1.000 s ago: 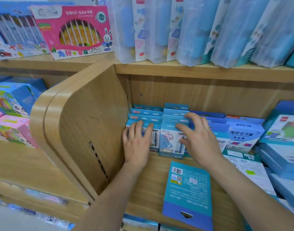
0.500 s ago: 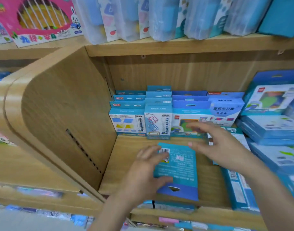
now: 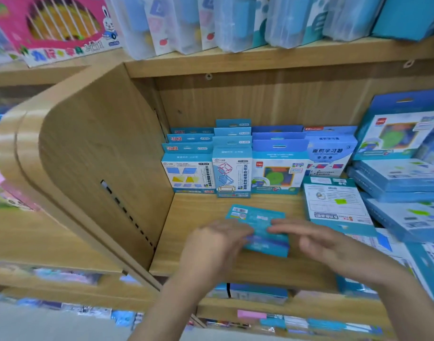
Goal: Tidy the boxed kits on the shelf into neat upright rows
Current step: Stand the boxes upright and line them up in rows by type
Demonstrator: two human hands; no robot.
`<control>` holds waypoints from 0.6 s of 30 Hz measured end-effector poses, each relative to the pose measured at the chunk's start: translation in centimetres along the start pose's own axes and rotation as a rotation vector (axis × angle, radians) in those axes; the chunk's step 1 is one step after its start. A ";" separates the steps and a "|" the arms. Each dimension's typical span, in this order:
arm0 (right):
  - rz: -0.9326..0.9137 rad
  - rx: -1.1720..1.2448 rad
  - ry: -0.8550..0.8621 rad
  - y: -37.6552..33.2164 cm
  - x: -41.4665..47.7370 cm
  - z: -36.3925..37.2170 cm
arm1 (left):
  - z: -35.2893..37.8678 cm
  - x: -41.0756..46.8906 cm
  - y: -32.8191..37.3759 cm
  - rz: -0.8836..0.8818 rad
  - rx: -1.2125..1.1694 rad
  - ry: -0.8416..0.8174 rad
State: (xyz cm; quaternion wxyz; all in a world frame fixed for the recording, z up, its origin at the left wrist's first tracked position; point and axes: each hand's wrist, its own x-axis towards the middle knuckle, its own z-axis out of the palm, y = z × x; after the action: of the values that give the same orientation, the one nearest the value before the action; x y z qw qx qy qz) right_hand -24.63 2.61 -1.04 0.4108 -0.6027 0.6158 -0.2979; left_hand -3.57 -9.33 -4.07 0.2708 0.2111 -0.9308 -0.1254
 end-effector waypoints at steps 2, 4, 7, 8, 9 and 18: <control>-0.008 -0.044 0.018 -0.3 0.3 0.0 | -1.8 2.0 0.5 -0.147 -0.053 0.069; 0.005 0.011 0.220 0.0 1.5 0.8 | -2.3 3.7 0.7 -0.347 -0.215 0.094; -0.006 0.182 0.446 0.4 3.1 1.5 | -1.5 5.3 0.2 -0.566 -0.583 0.193; -0.010 0.231 0.477 0.5 3.4 1.5 | -1.2 5.3 0.2 -0.578 -0.676 0.212; -0.016 0.276 0.494 0.5 3.6 1.4 | -0.9 5.2 0.2 -0.567 -0.749 0.210; -0.012 0.318 0.516 1.0 4.5 1.1 | 1.8 3.3 -0.9 -0.502 -0.678 0.160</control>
State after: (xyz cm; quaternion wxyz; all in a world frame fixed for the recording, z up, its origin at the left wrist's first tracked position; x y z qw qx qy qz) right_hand -23.86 -1.59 -3.08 0.3284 -0.4387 0.6419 -0.5363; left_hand -6.80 -11.48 -4.35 0.3574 0.3393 -0.7328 -0.4693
